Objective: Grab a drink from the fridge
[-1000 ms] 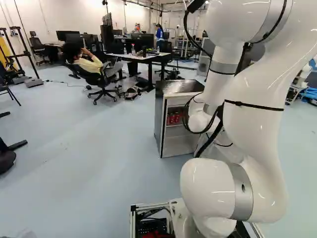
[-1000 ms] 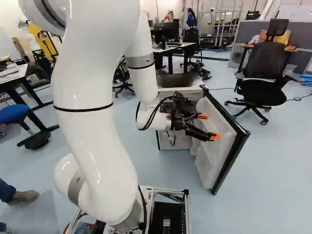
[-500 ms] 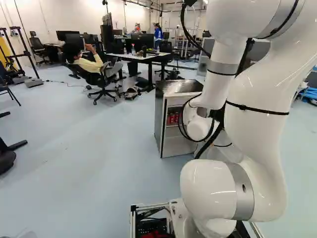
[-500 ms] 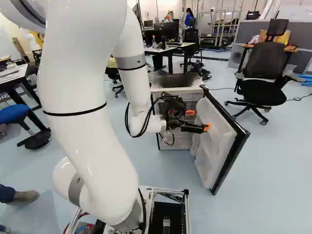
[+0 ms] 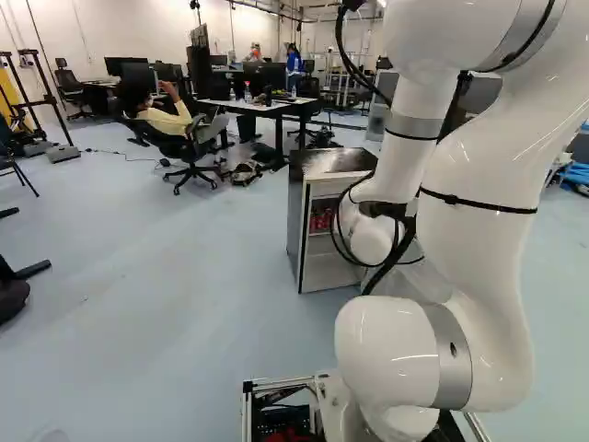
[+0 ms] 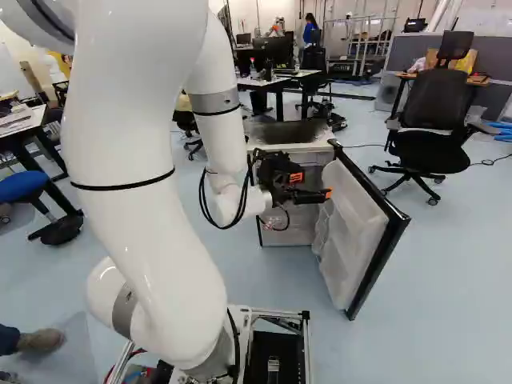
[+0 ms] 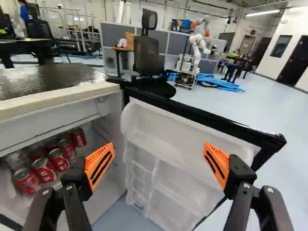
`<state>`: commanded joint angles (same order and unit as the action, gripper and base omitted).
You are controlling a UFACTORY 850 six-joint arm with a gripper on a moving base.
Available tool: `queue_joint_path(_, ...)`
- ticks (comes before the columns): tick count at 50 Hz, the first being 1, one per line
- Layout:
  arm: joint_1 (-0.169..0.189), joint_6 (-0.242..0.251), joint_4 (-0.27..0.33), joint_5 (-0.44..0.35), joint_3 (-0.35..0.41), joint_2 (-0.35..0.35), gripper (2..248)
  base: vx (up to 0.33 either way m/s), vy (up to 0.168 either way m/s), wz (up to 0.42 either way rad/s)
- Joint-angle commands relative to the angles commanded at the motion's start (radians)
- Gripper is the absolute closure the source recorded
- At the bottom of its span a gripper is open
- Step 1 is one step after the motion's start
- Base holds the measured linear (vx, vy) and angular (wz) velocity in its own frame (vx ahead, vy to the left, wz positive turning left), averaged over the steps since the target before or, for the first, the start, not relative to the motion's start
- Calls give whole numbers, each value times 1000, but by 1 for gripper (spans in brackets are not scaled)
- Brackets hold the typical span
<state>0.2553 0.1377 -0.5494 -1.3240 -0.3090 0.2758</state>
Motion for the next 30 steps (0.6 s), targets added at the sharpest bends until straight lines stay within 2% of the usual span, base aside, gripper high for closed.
queue_joint_path(16, 5, 0, 169, 50, -7, 6, 3, 0, 0, 0)
queue_joint_path(30, 34, 0, 316, 125, -54, 42, 3, 0, 0, 0)
